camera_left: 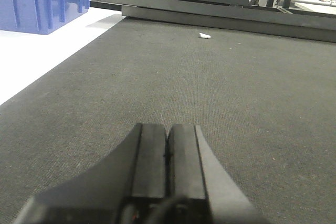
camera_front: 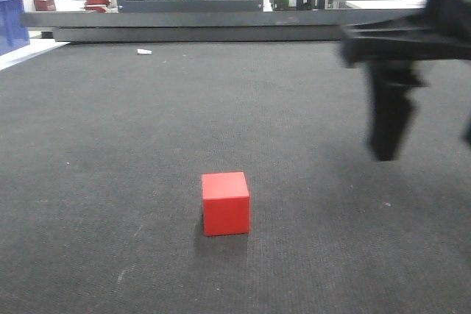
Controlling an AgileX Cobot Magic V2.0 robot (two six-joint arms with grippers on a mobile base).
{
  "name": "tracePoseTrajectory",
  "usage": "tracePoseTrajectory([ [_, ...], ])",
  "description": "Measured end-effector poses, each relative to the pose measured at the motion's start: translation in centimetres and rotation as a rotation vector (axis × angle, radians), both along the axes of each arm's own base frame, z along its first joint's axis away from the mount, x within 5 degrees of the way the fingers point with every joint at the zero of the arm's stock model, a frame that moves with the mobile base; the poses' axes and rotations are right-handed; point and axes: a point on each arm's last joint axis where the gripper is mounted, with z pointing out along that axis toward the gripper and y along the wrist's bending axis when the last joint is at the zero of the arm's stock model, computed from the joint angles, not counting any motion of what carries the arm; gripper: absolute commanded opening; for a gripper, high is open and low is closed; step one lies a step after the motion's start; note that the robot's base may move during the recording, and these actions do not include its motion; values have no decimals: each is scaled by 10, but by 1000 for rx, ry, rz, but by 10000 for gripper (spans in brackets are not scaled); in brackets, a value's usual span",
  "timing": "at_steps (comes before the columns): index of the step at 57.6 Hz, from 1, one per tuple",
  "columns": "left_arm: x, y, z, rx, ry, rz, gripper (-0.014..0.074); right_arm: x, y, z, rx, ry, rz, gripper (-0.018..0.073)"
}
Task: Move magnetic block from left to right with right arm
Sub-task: 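Lower the open right gripper over the red cube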
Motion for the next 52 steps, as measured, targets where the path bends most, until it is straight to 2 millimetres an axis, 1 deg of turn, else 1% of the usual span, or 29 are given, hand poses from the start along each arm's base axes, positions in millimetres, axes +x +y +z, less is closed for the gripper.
tracePoseTrajectory([
  [9, 0, 0, 0, 0, 0, 0, -126, 13, 38, 4, 38, 42, 44, 599],
  [14, 0, 0, 0, 0, 0, 0, -126, 18, 57, 2, 41, 67, 62, 599],
  [21, 0, 0, 0, 0, 0, 0, -126, 23, 79, 1, 37, 84, 89, 599],
  [27, 0, 0, 0, 0, 0, 0, -126, 27, 97, -4, 25, 103, 109, 599],
  [33, 0, 0, 0, 0, 0, 0, -126, 30, 110, -8, 24, 109, 124, 599],
  [39, 0, 0, 0, 0, 0, 0, -126, 28, 121, -14, 18, 115, 146, 599],
  [52, 0, 0, 0, 0, 0, 0, -126, 28, 132, -29, 9, 131, 152, 599],
])
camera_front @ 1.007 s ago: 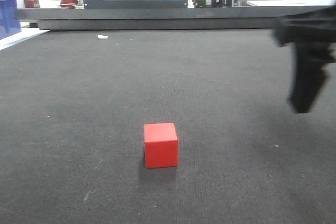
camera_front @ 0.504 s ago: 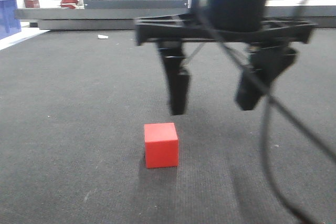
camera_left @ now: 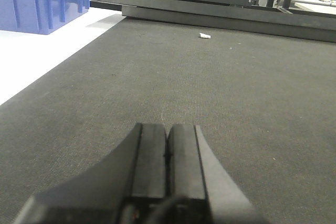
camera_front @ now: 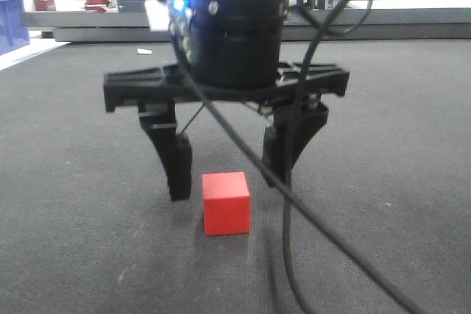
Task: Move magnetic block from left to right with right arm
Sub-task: 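Lower the open right gripper over the red cube, then close the right gripper on the red cube and lift it, then raise the held red cube with the right gripper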
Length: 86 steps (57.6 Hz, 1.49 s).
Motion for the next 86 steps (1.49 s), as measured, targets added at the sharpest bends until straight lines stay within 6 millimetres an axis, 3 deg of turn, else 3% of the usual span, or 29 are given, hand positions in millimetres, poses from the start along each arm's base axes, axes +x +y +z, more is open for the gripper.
tracePoseTrajectory([
  [17, 0, 0, 0, 0, 0, 0, -126, 5, 5, -17, -12, 20, -35, 592],
  [33, 0, 0, 0, 0, 0, 0, -126, 6, 7, -23, -17, 30, -47, 335],
  [38, 0, 0, 0, 0, 0, 0, -126, 6, 7, -24, -17, 33, -49, 299],
  [52, 0, 0, 0, 0, 0, 0, -126, 6, 7, -24, -17, 30, -48, 297],
  [60, 0, 0, 0, 0, 0, 0, -126, 5, 2, -6, 0, -21, -34, 297],
  [71, 0, 0, 0, 0, 0, 0, -126, 2, -32, 32, 52, -124, -26, 297],
  [86, 0, 0, 0, 0, 0, 0, -126, -19, -128, 49, 44, -229, -20, 297],
])
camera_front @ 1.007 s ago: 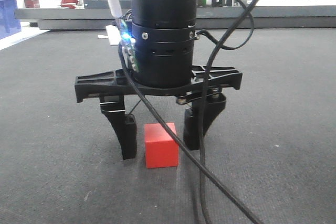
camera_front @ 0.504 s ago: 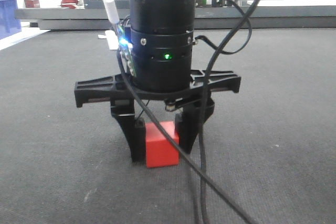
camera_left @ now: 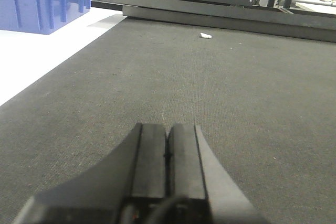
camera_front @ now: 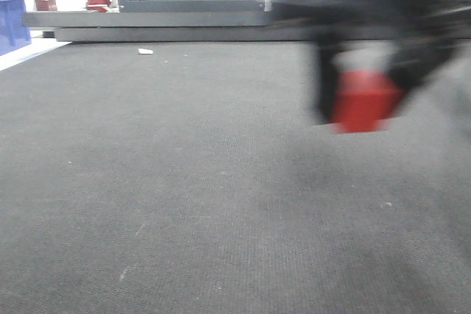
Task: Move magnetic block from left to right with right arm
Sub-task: 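Raise the held red cube with the right gripper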
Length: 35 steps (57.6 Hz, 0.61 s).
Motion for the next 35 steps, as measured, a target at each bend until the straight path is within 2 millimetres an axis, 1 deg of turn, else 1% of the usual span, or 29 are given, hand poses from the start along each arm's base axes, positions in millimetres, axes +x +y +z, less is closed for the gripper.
tracePoseTrajectory([
  [1, 0, 0, 0, 0, 0, 0, -126, -2, -9, 4, 2, -19, -3, 297],
  [2, 0, 0, 0, 0, 0, 0, -126, -5, -15, 2, -1, -20, -7, 297],
  [6, 0, 0, 0, 0, 0, 0, -126, -15, -46, 7, 2, -73, -37, 297],
  [11, 0, 0, 0, 0, 0, 0, -126, -27, -83, 6, 21, -124, -123, 297],
  [17, 0, 0, 0, 0, 0, 0, -126, -45, -120, 7, 30, -238, -215, 297],
  [21, 0, 0, 0, 0, 0, 0, -126, -55, -136, 4, 19, -305, -258, 297],
  [25, 0, 0, 0, 0, 0, 0, -126, -65, -146, 3, -1, -387, -272, 297],
  [31, 0, 0, 0, 0, 0, 0, -126, -77, -152, 0, -13, -503, -281, 297],
  [35, 0, 0, 0, 0, 0, 0, -126, -84, -153, -5, -11, -572, -285, 297],
])
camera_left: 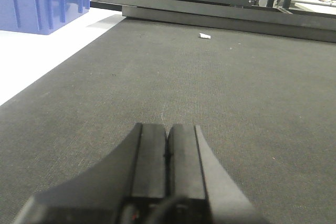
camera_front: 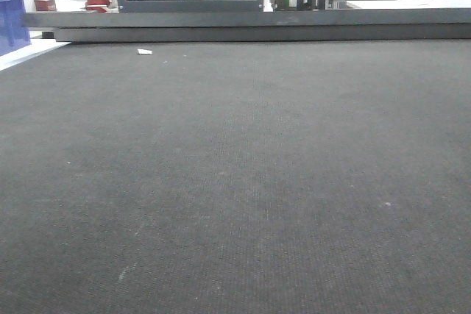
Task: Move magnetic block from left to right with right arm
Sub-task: 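Raise the held red cube with the right gripper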
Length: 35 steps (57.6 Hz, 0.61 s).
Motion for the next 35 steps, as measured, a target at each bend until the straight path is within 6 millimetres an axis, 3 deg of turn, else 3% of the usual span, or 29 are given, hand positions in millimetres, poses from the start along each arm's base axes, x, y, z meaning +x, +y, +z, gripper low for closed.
tracePoseTrajectory([
  [15, 0, 0, 0, 0, 0, 0, -126, -31, -1, -6, -19, -372, -13, 297],
  [35, 0, 0, 0, 0, 0, 0, -126, -78, 1, 13, -28, -683, -16, 297],
])
